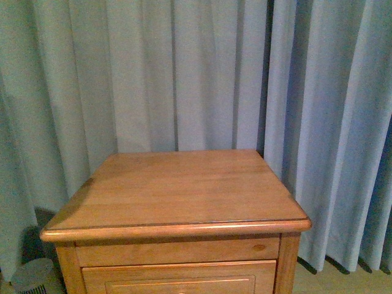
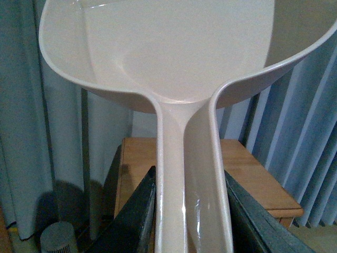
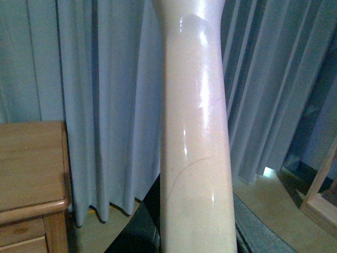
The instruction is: Clean up trash
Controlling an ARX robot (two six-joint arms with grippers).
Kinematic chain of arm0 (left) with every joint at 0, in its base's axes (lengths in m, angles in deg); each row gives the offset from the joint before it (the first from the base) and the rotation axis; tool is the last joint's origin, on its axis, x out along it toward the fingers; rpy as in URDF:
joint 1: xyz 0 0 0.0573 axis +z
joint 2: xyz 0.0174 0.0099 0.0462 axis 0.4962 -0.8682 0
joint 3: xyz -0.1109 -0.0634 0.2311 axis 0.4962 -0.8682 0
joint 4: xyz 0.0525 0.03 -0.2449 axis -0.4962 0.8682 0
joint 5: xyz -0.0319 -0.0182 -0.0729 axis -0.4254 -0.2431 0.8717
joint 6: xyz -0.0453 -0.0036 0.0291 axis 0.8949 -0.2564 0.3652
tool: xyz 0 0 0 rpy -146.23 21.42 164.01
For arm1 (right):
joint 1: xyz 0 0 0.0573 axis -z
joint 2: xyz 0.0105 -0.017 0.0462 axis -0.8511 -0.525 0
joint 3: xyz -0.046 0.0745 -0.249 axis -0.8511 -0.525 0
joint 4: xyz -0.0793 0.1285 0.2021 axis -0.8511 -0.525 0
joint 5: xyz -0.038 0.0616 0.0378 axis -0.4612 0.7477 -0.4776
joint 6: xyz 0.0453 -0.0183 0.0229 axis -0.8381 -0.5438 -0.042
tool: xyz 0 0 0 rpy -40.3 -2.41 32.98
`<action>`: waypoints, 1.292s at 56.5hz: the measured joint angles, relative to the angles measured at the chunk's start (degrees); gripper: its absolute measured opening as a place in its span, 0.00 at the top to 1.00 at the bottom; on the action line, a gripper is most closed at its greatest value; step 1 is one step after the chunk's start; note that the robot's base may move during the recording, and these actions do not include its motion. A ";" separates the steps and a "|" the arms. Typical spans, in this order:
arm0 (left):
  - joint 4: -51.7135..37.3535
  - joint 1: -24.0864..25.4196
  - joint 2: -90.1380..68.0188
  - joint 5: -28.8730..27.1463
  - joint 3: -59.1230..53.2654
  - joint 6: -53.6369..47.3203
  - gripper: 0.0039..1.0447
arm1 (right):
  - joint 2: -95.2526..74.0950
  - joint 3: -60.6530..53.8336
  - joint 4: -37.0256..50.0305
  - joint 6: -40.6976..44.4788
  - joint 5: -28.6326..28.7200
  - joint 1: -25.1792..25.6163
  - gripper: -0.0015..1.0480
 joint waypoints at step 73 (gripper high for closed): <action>0.02 0.09 0.17 -0.04 -0.15 0.04 0.73 | 0.46 0.33 -0.17 -1.38 0.07 0.15 0.82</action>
